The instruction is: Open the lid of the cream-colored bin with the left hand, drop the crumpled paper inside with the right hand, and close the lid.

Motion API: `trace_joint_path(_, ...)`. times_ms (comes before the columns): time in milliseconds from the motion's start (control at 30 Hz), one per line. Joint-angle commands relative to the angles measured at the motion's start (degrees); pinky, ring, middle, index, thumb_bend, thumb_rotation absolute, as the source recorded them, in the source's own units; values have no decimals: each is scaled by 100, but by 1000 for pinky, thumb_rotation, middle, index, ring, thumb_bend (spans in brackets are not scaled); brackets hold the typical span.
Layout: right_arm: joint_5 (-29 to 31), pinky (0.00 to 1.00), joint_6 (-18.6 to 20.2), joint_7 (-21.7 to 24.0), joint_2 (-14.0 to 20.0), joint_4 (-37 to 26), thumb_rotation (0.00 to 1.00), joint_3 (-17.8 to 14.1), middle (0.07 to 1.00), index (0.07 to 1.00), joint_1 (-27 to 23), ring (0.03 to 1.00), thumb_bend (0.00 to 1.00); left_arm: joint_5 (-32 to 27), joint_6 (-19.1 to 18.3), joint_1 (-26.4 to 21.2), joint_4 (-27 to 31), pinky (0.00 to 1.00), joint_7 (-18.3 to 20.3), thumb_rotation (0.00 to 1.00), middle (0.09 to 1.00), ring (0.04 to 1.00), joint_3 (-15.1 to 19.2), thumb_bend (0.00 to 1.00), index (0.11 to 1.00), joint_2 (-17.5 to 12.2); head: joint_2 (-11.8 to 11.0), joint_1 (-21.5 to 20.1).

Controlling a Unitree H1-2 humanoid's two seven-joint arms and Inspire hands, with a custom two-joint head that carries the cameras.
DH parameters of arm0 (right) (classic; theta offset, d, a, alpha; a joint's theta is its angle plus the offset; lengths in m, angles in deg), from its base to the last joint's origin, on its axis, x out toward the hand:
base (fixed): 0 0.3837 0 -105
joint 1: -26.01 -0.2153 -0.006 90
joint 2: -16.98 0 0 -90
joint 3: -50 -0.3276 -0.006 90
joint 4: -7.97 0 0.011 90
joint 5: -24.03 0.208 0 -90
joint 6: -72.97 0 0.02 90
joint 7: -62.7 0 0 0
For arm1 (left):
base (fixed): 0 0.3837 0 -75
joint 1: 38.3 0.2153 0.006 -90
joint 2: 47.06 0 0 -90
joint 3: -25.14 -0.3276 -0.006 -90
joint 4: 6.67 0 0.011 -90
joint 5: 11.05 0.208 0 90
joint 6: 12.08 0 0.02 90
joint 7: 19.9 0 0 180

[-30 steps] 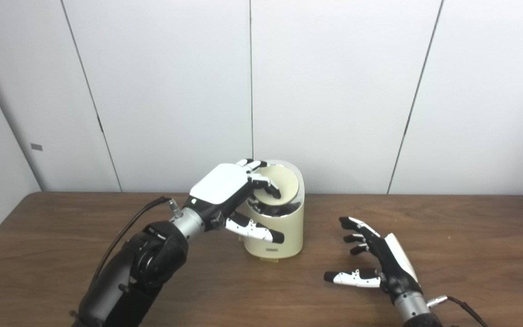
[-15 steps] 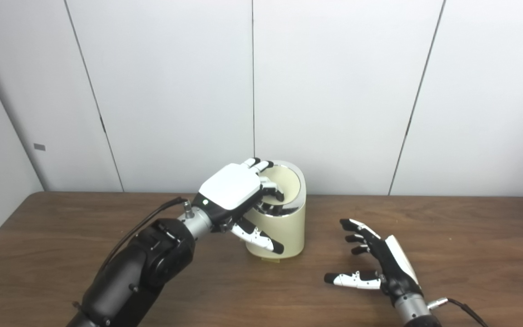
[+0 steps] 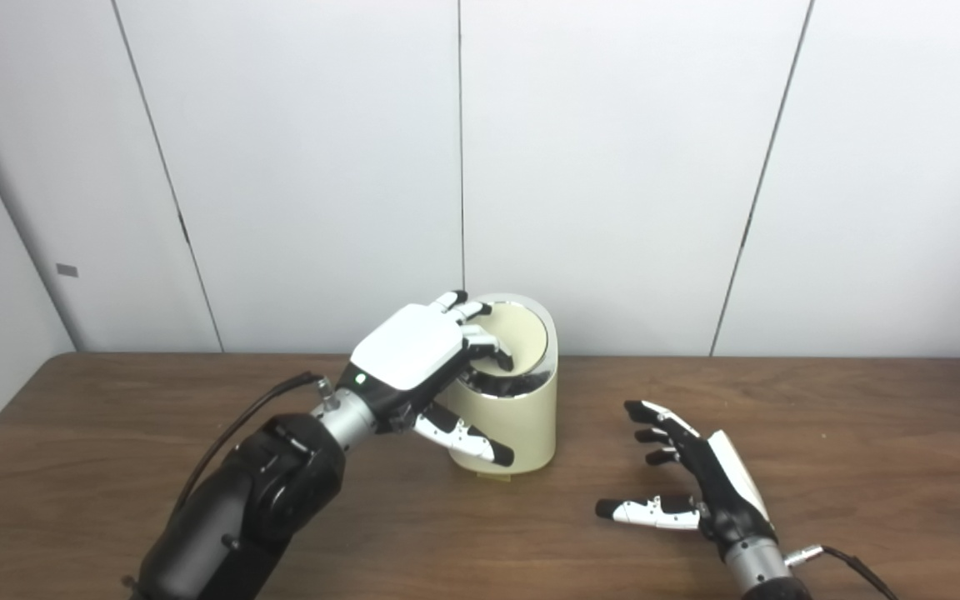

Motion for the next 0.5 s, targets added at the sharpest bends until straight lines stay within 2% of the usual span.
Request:
trace_joint_path(0, 35, 651, -138, -77, 29, -122, 228, -41, 834, 829, -193, 774, 824, -58, 149, -155, 22, 1000, -520, 633, 774, 946, 214, 860, 765, 8, 1, 2)
trace_joint_path(100, 47, 635, -183, -74, 47, -78, 221, -37, 834, 830, -199, 758, 823, -115, 183, -53, -24, 1000, -984, 606, 815, 957, 457, 801, 802, 155, -14, 32)
trace_joint_path(167, 26, 647, -177, -78, 57, -77, 228, -27, 835, 832, -193, 761, 822, -440, 246, 54, -146, 1000, -1294, 509, 831, 964, 716, 767, 817, 311, -18, 32)
trace_joint_path(267, 26, 658, -199, -83, 66, -65, 235, -24, 835, 833, -185, 767, 822, -895, 373, 225, -382, 829, -1672, 470, 863, 938, 1055, 749, 852, 512, -18, 36)
trace_joint_path(300, 21, 646, -204, -84, 69, -66, 231, -22, 834, 834, -182, 757, 820, -1054, 431, 286, -445, 808, -1750, 453, 892, 930, 1150, 732, 881, 568, -18, 38)
trace_joint_path(400, 45, 649, -205, -89, 63, -56, 223, -38, 833, 834, -177, 756, 817, -1899, 624, 548, -614, 896, -1839, 406, 935, 946, 1494, 726, 920, 839, -16, 47)
trace_joint_path(467, 63, 641, -176, -91, 53, -50, 220, -54, 836, 835, -167, 760, 821, -2393, 663, 733, -677, 937, -1789, 391, 933, 952, 1666, 721, 921, 997, -14, 54)
